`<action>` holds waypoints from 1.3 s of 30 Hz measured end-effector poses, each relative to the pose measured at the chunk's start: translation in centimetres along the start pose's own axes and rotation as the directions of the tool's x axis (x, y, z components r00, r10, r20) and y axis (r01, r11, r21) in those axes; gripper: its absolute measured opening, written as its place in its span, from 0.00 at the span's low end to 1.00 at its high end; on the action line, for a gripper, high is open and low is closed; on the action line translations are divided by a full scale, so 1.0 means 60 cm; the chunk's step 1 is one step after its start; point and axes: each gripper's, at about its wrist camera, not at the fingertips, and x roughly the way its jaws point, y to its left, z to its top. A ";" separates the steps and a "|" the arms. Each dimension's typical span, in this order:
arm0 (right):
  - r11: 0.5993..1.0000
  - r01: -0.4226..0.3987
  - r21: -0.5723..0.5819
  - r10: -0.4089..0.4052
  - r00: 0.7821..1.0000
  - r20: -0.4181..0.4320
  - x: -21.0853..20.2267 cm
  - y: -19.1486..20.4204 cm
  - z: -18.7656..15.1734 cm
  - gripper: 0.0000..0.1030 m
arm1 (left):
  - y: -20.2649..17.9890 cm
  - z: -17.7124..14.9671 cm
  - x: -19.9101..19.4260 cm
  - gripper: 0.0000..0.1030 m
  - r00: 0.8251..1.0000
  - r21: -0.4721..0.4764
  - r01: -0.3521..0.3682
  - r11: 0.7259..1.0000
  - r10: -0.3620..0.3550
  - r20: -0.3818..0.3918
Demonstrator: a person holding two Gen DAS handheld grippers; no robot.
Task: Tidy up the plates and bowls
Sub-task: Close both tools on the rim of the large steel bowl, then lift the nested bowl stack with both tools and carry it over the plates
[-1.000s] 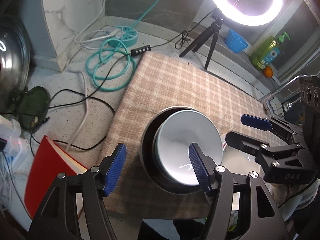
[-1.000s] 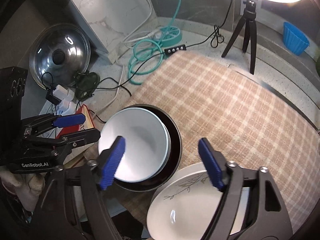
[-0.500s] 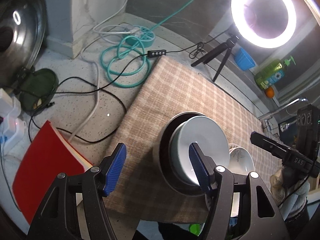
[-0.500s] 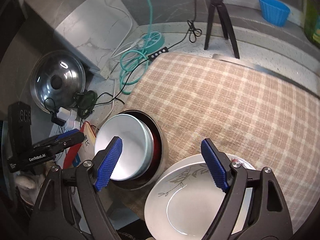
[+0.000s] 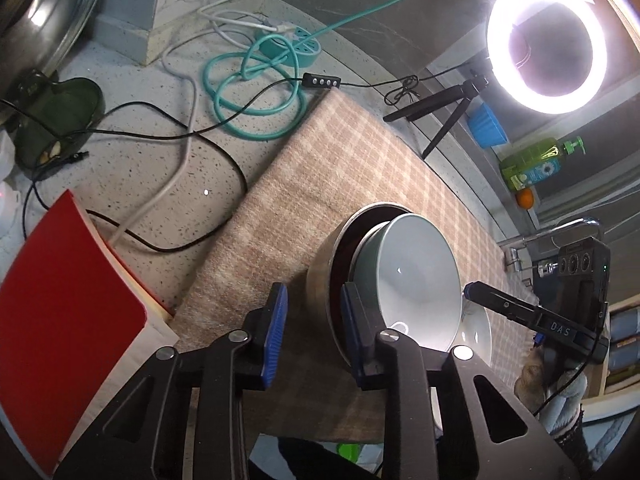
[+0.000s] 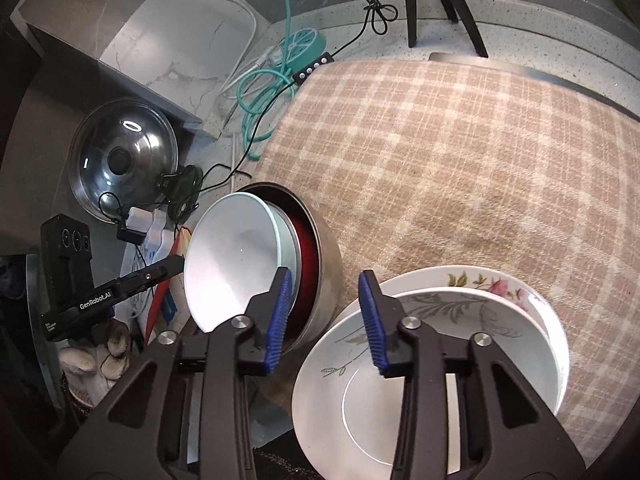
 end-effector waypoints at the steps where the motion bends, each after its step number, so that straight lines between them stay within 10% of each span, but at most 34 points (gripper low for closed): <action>1: 1.000 -0.005 0.003 0.005 1.000 -0.005 0.003 0.000 0.000 0.32 | 0.000 -0.001 0.002 0.20 1.000 -0.002 0.003 1.000 -0.003 -0.004; 39: 0.993 0.100 -0.064 -0.105 0.992 -0.072 0.045 0.027 0.004 0.10 | -0.023 0.010 0.053 0.10 0.996 0.097 -0.063 0.993 0.069 -0.062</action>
